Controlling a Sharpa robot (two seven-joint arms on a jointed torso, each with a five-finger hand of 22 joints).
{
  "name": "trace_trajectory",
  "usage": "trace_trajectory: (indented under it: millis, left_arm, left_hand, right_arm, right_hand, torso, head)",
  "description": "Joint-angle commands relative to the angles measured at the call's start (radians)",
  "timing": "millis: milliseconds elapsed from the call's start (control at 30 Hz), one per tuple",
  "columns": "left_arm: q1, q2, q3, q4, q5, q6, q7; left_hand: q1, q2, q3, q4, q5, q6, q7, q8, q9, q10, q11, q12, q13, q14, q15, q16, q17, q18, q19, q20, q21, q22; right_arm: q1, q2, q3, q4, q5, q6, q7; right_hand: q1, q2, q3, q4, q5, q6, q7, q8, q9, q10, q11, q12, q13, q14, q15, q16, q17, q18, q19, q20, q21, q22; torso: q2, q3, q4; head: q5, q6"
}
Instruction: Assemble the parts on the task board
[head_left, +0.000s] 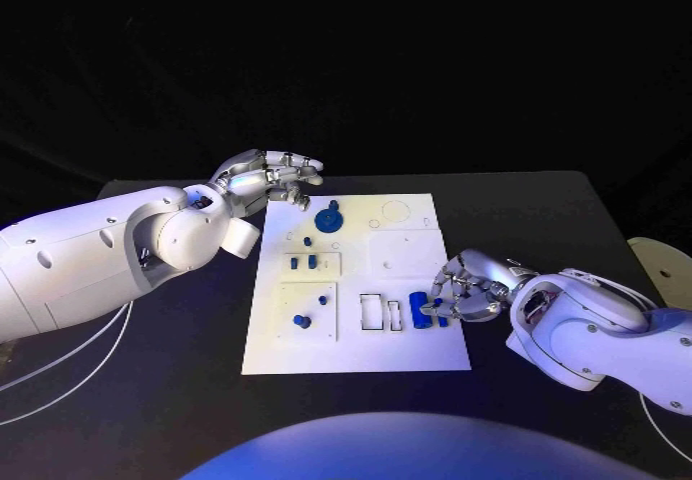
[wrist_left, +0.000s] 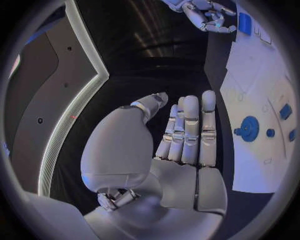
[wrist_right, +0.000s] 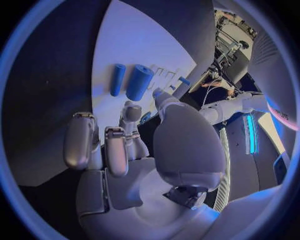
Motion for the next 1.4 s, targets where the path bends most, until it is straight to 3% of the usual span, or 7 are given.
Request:
trace_trajectory:
  millis: [33, 433, 633, 867, 1000, 1133, 1400]
  left_arm:
    - [0.000, 0.000, 0.000, 0.004, 0.006, 0.006, 0.011]
    - [0.000, -0.005, 0.000, 0.007, 0.006, 0.007, 0.010]
    - [0.000, -0.006, 0.000, 0.008, 0.006, 0.008, 0.010]
    - [0.000, -0.008, 0.000, 0.009, 0.006, 0.008, 0.009]
    - [0.000, -0.009, 0.000, 0.010, 0.006, 0.008, 0.009]
    - [0.000, -0.009, 0.000, 0.010, 0.006, 0.009, 0.008]
    - [0.000, -0.010, 0.000, 0.010, 0.006, 0.009, 0.008]
  left_hand:
    - [-0.001, 0.009, -0.007, 0.001, 0.003, -0.006, 0.001, 0.005, 0.002, -0.010, 0.000, 0.004, 0.001, -0.007, 0.003, -0.005, -0.001, 0.018, 0.006, 0.000, -0.004, -0.001]
    - [-0.001, 0.009, -0.008, 0.000, 0.003, -0.006, 0.001, 0.008, 0.003, -0.010, 0.000, 0.005, 0.002, -0.007, 0.003, -0.004, -0.002, 0.019, 0.007, 0.000, -0.006, -0.002]
    - [-0.001, 0.009, -0.008, 0.000, 0.003, -0.006, 0.001, 0.008, 0.003, -0.010, 0.000, 0.005, 0.002, -0.007, 0.003, -0.004, -0.002, 0.019, 0.007, 0.000, -0.006, -0.002]
    - [-0.001, 0.009, -0.008, 0.000, 0.003, -0.006, 0.001, 0.008, 0.003, -0.010, 0.000, 0.005, 0.002, -0.007, 0.003, -0.004, -0.002, 0.019, 0.007, 0.000, -0.006, -0.002]
    - [-0.001, 0.009, -0.008, 0.000, 0.003, -0.006, 0.001, 0.008, 0.003, -0.010, 0.000, 0.005, 0.002, -0.007, 0.003, -0.004, -0.002, 0.019, 0.007, 0.000, -0.006, -0.002]
    - [-0.001, 0.009, -0.008, 0.000, 0.003, -0.006, 0.001, 0.008, 0.003, -0.010, 0.000, 0.005, 0.002, -0.007, 0.003, -0.004, -0.002, 0.019, 0.007, 0.000, -0.006, -0.002]
    - [-0.001, 0.009, -0.008, 0.000, 0.003, -0.006, 0.001, 0.008, 0.003, -0.010, 0.000, 0.005, 0.002, -0.007, 0.003, -0.004, -0.002, 0.019, 0.007, 0.000, -0.006, -0.002]
  right_arm:
    - [-0.003, 0.007, 0.000, -0.002, -0.036, 0.010, -0.048]
    - [-0.033, 0.049, 0.000, -0.031, -0.065, 0.029, -0.073]
    - [-0.040, 0.073, 0.000, -0.047, -0.075, 0.031, -0.082]
    - [-0.045, 0.089, 0.000, -0.059, -0.081, 0.038, -0.089]
    - [-0.048, 0.096, 0.000, -0.062, -0.085, 0.035, -0.091]
    - [-0.050, 0.099, 0.000, -0.061, -0.087, 0.004, -0.092]
    - [-0.047, 0.083, 0.002, -0.020, -0.075, -0.103, -0.078]
  right_hand:
    - [-0.001, 0.017, -0.012, -0.001, 0.007, 0.004, -0.005, 0.006, 0.002, 0.009, -0.001, 0.012, 0.009, 0.069, -0.008, 0.004, 0.061, -0.009, 0.011, -0.002, 0.005, 0.161]
    - [-0.008, 0.026, -0.030, 0.000, 0.006, 0.012, -0.007, 0.007, 0.005, 0.016, -0.003, 0.036, 0.030, 0.070, -0.009, 0.007, 0.068, -0.010, 0.014, -0.003, 0.014, 0.165]
    - [-0.002, 0.036, -0.036, -0.002, 0.011, 0.018, -0.009, 0.008, 0.007, 0.031, -0.005, 0.078, 0.066, 0.072, -0.011, 0.011, 0.078, -0.012, 0.017, -0.004, 0.024, 0.170]
    - [0.016, 0.047, -0.051, -0.002, 0.016, 0.031, -0.014, 0.007, 0.009, 0.083, -0.009, 0.227, 0.192, 0.078, -0.014, 0.021, 0.111, -0.013, 0.019, -0.007, 0.030, 0.174]
    - [0.058, 0.057, -0.040, -0.003, 0.049, 0.048, -0.019, 0.006, 0.012, 0.126, -0.014, 0.362, 0.304, 0.083, -0.018, 0.031, 0.142, -0.016, 0.023, -0.011, 0.042, 0.180]
    - [0.101, 0.071, -0.004, -0.004, 0.096, 0.077, -0.030, 0.008, 0.015, 0.156, -0.023, 0.452, 0.379, 0.086, -0.025, 0.037, 0.162, -0.018, 0.027, -0.017, 0.053, 0.185]
    - [0.102, 0.075, 0.035, -0.003, 0.162, 0.118, -0.048, 0.022, 0.028, 0.185, -0.039, 0.522, 0.436, 0.092, -0.037, 0.045, 0.197, -0.021, 0.034, -0.027, 0.071, 0.190]
  torso:
    - [0.001, -0.0006, 0.0015]
    - [0.002, 0.0014, -0.0015]
    - [0.001, 0.0001, 0.0010]
    - [0.001, -0.0006, -0.0007]
    - [0.001, -0.0004, -0.0006]
    - [0.000, -0.0009, 0.0000]
    - [-0.002, -0.0017, -0.0001]
  head:
    - [0.003, 0.000]
    - [0.012, 0.000]
    - [0.013, 0.000]
    - [0.017, 0.000]
    - [0.017, 0.000]
    - [0.018, 0.000]
    - [0.018, 0.000]
